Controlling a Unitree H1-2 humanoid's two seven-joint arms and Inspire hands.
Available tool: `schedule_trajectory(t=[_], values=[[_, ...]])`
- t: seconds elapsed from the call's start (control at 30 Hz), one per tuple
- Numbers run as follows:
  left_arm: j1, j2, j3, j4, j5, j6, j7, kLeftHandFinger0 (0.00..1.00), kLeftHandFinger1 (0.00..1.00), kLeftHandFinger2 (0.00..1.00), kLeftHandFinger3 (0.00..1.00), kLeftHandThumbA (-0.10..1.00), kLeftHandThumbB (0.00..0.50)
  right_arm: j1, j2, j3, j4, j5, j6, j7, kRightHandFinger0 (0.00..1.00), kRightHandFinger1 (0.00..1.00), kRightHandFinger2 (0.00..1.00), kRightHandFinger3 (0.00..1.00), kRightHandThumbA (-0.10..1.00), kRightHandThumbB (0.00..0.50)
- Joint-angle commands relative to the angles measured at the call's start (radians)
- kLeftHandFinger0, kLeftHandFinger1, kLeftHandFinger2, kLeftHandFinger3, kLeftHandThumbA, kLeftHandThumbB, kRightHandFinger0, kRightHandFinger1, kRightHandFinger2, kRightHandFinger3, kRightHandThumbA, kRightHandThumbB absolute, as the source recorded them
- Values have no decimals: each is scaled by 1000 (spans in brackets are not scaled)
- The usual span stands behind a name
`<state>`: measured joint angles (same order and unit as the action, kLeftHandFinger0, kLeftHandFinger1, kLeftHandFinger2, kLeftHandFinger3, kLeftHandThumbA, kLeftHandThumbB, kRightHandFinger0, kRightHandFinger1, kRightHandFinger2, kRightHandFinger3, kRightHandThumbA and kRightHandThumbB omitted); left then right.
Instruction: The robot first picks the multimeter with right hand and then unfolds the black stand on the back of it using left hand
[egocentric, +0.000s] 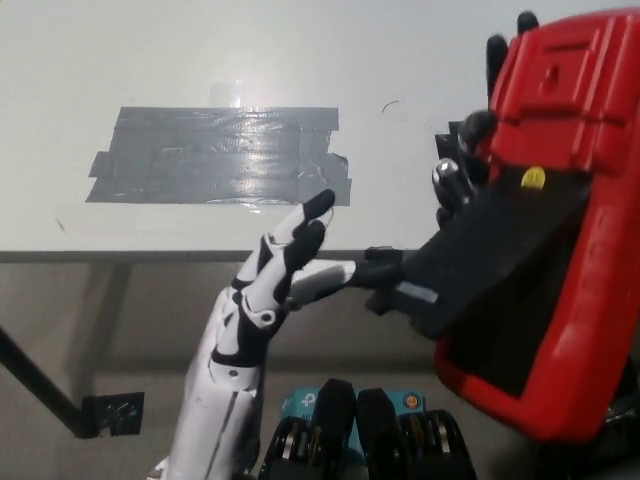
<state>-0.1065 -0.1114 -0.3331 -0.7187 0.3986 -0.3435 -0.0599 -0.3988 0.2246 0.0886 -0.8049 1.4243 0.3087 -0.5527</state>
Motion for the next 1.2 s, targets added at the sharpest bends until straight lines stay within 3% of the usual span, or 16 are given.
schedule_trajectory(t=[0.0, 0.07, 0.2, 0.27, 0.3, 0.47, 0.57, 0.6, 0.67, 0.7, 0.83, 0.93, 1.0, 1.03, 1.13, 1.17], values=[[58, -20, -67, 21, 73, -108, 2, 1000, 633, 731, 1000, 1000, 498, -99, 119, -22, -35, -53, -127, -147, 0, 121, 415, 533, -100, 110], [70, -33, -80, 26, 122, -126, 25, 1000, 620, 740, 1000, 1000, 500, -118, 133, -26, -29, -65, -136, -181, 0, 216, 683, 580, -100, 102], [88, -28, -132, 45, 119, -127, 72, 1000, 592, 763, 1000, 1000, 500, -145, 139, -34, -20, -85, -149, -224, 0, 303, 896, 617, -100, 76], [119, -20, -165, 65, 52, -127, 73, 957, 619, 740, 1000, 1000, 500, -150, 127, -33, -19, -111, -154, -223, 0, 296, 887, 628, -100, 80], [123, -16, -169, 64, 60, -127, 79, 975, 629, 729, 1000, 1000, 500, -150, 126, -32, -17, -121, -159, -224, 0, 284, 867, 746, -100, 82], [76, 15, -88, 30, 87, -105, 55, 1000, 622, 647, 1000, 1000, 500, -143, 98, -36, -17, -118, -185, -229, 0, 300, 864, 611, -100, 78], [53, 34, -49, 3, 65, -74, 36, 1000, 583, 595, 1000, 1000, 500, -134, 81, -38, -17, -109, -194, -232, 0, 350, 893, 630, -100, 76], [47, 39, -36, -5, 60, -61, 30, 1000, 568, 586, 1000, 1000, 500, -130, 74, -39, -17, -107, -196, -230, 0, 370, 897, 676, -100, 74], [23, 44, -2, -30, 15, -26, 29, 1000, 565, 565, 1000, 1000, 500, -115, 59, -47, -15, -108, -204, -225, 0, 410, 887, 1000, -100, 71], [15, 51, 14, -34, 16, -31, 31, 1000, 578, 596, 1000, 1000, 463, -112, 49, -54, -8, -118, -203, -221, 0, 397, 873, 1000, -100, 75], [39, 71, 96, -13, 58, -100, 69, 1000, 601, 670, 1000, 1000, 415, -127, -33, -136, 67, -88, -212, -228, 0, 383, 808, 1000, -100, 54], [68, 97, 126, 1, 86, -127, 100, 1000, 609, 703, 1000, 1000, 347, -149, -79, -174, 127, -180, -196, -226, 0, 349, 755, 1000, -100, 37], [99, 116, 124, 9, 90, -127, 123, 1000, 588, 667, 1000, 1000, 320, -157, -137, -180, 199, -288, -184, -150, 0, 336, 718, 1000, -100, 9], [111, 126, 116, 18, 91, -127, 135, 1000, 574, 644, 1000, 1000, 304, -170, -184, -175, 249, -371, -174, -116, 0, 333, 711, 1000, -100, 24], [148, 140, 99, 27, 84, -127, 147, 1000, 522, 618, 1000, 1000, 319, -183, -286, -143, 356, -497, -167, -37, 0, 326, 732, 1000, -100, 10], [157, 145, 91, 31, 81, -127, 151, 898, 499, 616, 1000, 1000, 322, -198, -318, -130, 404, -565, -167, -42, 0, 346, 801, 1000, -100, 44]])
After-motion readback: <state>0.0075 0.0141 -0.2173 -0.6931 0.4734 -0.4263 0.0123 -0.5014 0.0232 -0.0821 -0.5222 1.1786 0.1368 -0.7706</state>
